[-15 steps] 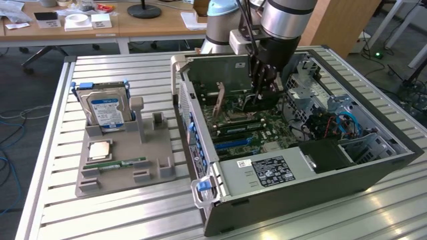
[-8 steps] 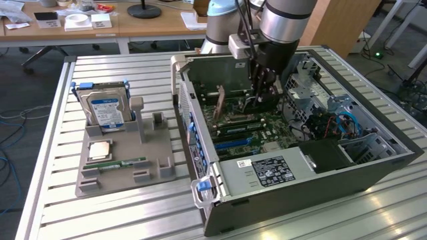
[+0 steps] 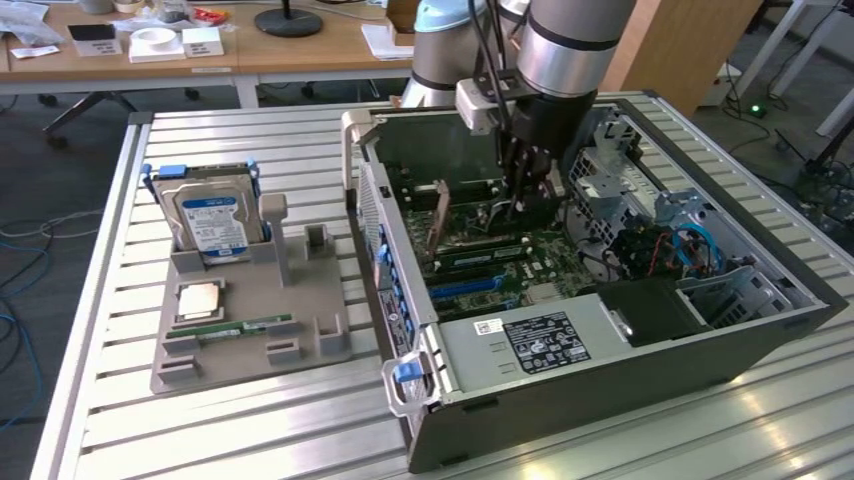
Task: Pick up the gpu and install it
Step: 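Insert the gpu into the slot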
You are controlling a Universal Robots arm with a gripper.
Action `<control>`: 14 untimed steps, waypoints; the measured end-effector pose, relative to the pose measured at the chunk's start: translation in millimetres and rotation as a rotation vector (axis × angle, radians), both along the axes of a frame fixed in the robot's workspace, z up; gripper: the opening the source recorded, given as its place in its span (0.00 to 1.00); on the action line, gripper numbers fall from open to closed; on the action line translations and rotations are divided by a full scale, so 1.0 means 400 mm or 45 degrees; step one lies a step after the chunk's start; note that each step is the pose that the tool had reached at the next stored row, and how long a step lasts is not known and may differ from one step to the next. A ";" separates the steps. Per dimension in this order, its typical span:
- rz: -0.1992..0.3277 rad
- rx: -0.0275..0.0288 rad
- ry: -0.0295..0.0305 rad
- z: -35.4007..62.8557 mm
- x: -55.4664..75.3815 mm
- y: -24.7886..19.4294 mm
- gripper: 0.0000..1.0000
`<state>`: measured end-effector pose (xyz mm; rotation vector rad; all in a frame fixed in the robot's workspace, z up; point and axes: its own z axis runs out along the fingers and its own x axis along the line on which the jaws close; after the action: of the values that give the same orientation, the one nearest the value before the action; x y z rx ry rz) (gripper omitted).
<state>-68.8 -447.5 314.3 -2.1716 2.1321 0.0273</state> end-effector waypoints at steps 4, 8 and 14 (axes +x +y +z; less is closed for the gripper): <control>0.002 0.0000 -0.0070 -0.010 -0.005 -0.013 0.26; 0.005 0.0000 -0.0102 -0.017 -0.007 -0.023 0.26; 0.006 -0.0008 -0.0123 -0.022 -0.010 -0.028 0.26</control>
<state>-72.7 -458.8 305.4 -2.1724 2.1225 0.0164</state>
